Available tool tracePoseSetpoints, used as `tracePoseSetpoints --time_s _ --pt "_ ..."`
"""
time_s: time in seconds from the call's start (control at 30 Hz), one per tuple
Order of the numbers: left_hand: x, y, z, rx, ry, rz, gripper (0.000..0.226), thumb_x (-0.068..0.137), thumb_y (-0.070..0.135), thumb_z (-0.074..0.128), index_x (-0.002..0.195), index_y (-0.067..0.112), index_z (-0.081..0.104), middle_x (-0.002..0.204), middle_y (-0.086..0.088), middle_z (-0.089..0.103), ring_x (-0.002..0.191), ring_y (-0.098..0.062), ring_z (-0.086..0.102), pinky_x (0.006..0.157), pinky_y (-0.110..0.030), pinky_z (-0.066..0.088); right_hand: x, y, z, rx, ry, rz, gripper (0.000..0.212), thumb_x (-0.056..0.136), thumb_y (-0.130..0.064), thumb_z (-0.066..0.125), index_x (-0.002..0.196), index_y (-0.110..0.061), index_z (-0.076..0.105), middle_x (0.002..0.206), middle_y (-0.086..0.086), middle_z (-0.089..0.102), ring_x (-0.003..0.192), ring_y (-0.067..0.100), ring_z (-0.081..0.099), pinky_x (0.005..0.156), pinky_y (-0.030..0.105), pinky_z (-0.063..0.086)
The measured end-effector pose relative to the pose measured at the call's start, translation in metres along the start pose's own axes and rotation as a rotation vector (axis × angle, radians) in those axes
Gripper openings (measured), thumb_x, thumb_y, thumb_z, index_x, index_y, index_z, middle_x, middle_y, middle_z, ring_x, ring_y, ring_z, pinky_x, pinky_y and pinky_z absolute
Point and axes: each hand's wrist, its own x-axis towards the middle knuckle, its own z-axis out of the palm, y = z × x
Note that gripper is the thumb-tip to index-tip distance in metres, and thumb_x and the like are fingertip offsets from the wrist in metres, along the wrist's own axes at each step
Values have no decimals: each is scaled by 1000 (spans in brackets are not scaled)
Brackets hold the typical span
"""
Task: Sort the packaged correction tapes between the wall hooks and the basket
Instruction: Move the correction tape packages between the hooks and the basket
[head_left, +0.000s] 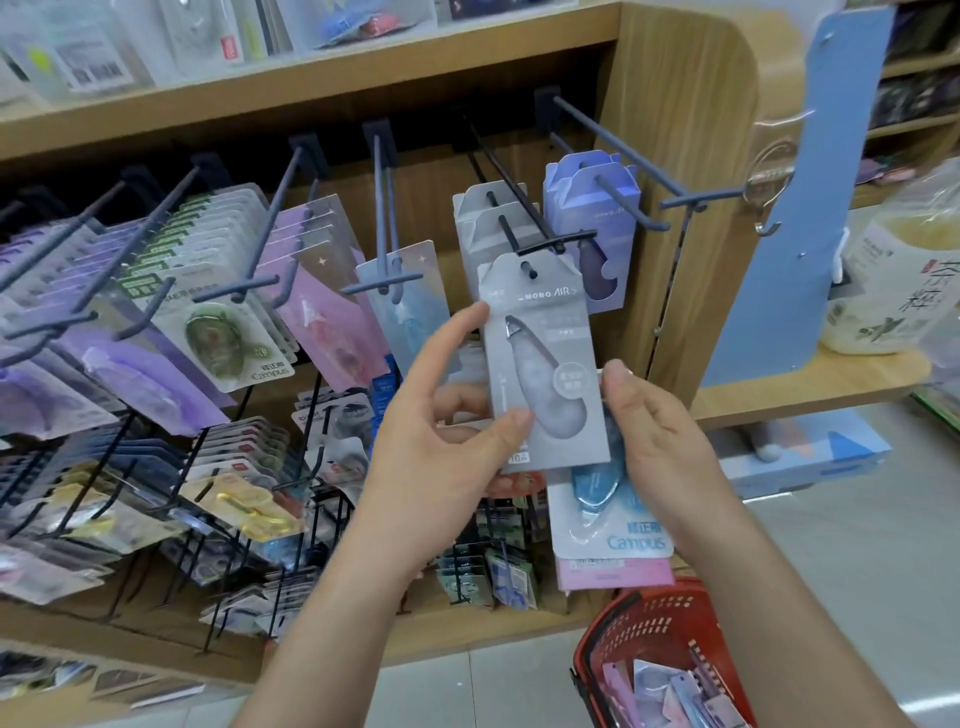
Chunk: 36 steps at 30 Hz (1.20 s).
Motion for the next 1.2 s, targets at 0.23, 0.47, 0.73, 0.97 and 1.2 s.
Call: tracePoseSetpoints --time_s 0.23,0.47,0.73,0.97,1.2 --pt "30 -26 17 190 249 93 64 87 17 73 117 68 49 90 5 66 55 -3 54 60 -18 49 1 17 -22 -193 259 19 11 96 -27 63 86 -22 61 72 -19 61 58 -5 53 52 11 41" --pt "76 -31 21 363 307 103 62 94 12 63 140 48 45 95 12 62 70 -9 58 64 -12 47 -3 2 -16 -96 256 -96 50 85 -26 75 121 -42 45 100 -12 67 80 2 67 67 17 53" --pt "14 -21 29 131 -7 -75 34 91 40 67 124 33 62 104 14 69 95 -4 63 85 -32 55 -1 -7 -7 0 281 -130 68 65 -46 76 126 -38 46 107 -11 71 92 7 71 73 28 58" --pt "-7 -29 31 -128 64 -165 48 64 24 82 108 18 65 95 -4 74 86 -23 72 72 -33 60 -3 -9 0 95 137 -98 28 95 -35 61 122 -41 56 112 -4 72 100 17 71 80 39 59" --pt "-16 -25 16 -299 135 -92 67 81 4 68 129 44 45 109 -8 74 101 -29 71 83 -49 59 -9 -7 -15 219 78 2 33 95 -5 56 120 -27 64 99 0 78 84 16 74 65 30 60"
